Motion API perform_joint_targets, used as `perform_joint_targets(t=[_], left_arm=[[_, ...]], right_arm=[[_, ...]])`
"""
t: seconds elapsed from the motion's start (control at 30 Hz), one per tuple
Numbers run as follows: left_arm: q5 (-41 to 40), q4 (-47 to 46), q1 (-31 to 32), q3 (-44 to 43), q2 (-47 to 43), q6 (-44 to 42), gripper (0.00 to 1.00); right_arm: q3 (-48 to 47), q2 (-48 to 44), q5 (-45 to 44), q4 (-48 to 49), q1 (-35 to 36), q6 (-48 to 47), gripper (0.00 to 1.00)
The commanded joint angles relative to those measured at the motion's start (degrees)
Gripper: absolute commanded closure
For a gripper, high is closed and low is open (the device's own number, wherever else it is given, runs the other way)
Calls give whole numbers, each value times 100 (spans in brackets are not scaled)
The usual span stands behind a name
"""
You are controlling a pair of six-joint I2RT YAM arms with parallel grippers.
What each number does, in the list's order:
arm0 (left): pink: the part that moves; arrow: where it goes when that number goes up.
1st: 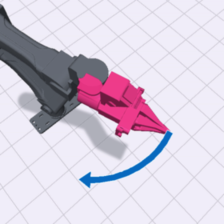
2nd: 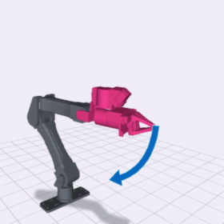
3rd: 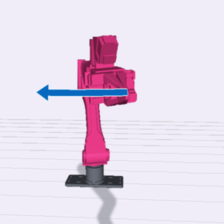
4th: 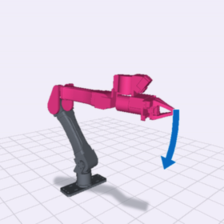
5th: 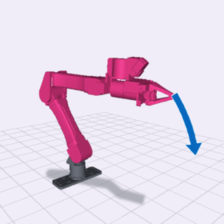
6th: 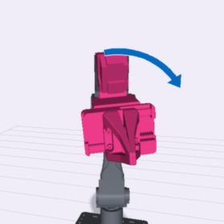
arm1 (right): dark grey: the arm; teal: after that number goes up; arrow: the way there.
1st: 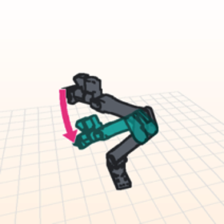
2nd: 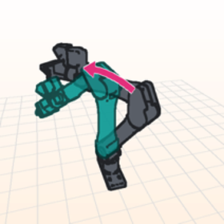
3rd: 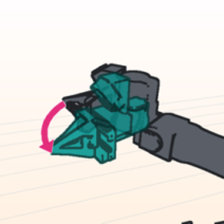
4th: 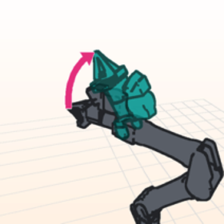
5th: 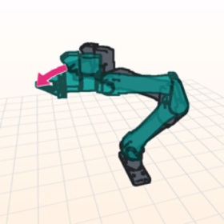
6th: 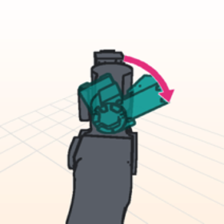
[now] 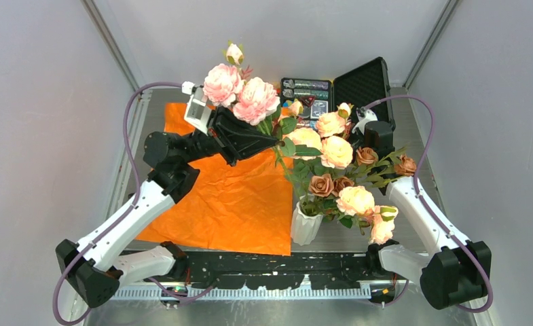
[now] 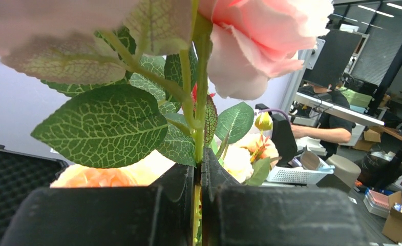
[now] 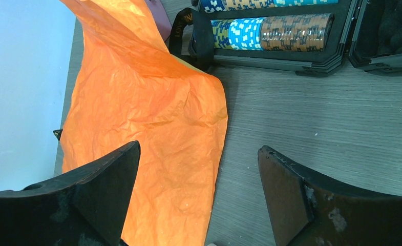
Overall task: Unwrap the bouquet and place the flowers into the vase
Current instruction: Insert the fake flower into the vase.
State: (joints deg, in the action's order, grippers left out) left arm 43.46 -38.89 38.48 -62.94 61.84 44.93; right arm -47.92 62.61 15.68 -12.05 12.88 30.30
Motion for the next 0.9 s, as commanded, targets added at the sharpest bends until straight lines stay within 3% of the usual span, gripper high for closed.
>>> perform_joint_targets(t=[0.0, 0.27, 0.57, 0.87], left_arm=[[292, -882, -25, 274, -15, 89, 100], [542, -864, 159, 611, 28, -300, 100], [111, 322, 1002, 879, -173, -2057, 100], [-109, 335, 1165, 1263, -46, -2225, 100]], right_arm=[[2, -49, -100, 181, -32, -68, 10], [-24, -25, -142, 180, -32, -68, 10], [-43, 40, -151, 177, -30, -76, 10], [-42, 93, -129, 185, -32, -69, 10]])
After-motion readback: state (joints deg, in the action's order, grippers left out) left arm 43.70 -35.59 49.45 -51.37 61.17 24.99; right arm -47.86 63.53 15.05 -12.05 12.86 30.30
